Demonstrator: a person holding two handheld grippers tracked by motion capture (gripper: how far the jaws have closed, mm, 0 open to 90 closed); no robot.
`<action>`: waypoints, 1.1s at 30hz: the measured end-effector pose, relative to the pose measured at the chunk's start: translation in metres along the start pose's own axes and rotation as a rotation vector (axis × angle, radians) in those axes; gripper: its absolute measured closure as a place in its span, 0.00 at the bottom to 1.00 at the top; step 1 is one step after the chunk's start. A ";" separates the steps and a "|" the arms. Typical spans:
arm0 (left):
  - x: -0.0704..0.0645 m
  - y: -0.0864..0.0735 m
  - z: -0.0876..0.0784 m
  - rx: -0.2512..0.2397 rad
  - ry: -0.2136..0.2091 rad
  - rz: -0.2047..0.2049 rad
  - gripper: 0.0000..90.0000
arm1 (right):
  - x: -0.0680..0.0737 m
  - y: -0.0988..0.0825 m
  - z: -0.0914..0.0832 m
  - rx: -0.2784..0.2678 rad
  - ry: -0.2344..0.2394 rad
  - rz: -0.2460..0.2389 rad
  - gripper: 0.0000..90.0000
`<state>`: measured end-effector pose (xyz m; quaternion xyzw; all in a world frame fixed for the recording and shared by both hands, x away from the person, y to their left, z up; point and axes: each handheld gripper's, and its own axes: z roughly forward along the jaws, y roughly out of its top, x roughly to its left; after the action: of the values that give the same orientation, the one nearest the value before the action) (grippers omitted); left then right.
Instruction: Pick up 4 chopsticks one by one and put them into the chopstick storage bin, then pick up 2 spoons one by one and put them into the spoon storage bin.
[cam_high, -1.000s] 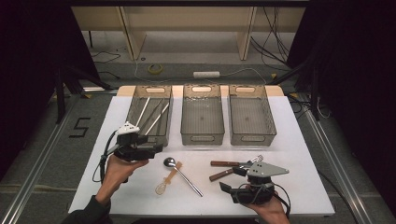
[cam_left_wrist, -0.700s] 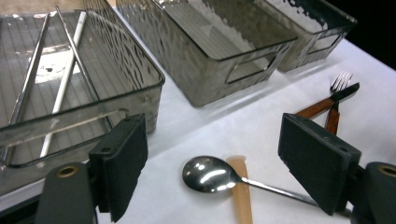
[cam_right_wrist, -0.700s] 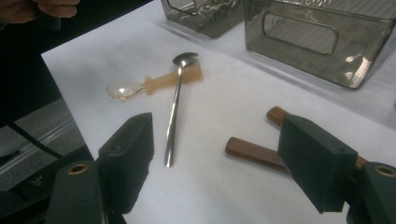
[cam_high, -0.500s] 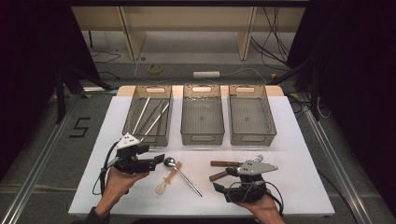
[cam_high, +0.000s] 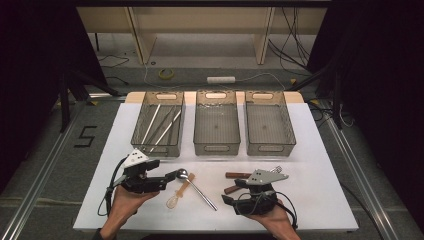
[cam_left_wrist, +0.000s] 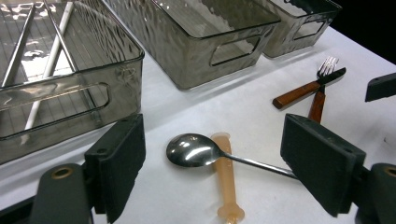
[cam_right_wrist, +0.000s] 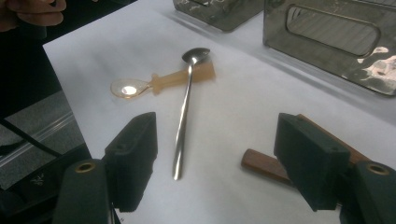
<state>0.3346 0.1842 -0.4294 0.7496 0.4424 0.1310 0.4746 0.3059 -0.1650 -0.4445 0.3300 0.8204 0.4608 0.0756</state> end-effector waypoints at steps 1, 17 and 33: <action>0.000 0.000 -0.001 0.005 -0.001 0.004 0.24 | 0.000 0.001 0.001 0.002 0.002 0.001 0.35; -0.004 -0.005 -0.011 -0.040 -0.005 0.017 0.23 | 0.005 0.010 0.024 0.044 0.027 -0.009 0.37; -0.009 -0.008 -0.016 -0.055 0.001 0.037 0.23 | 0.015 0.015 0.049 0.107 0.047 -0.033 0.37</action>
<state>0.3151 0.1879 -0.4258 0.7442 0.4249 0.1524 0.4924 0.3226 -0.1160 -0.4577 0.3090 0.8509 0.4224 0.0461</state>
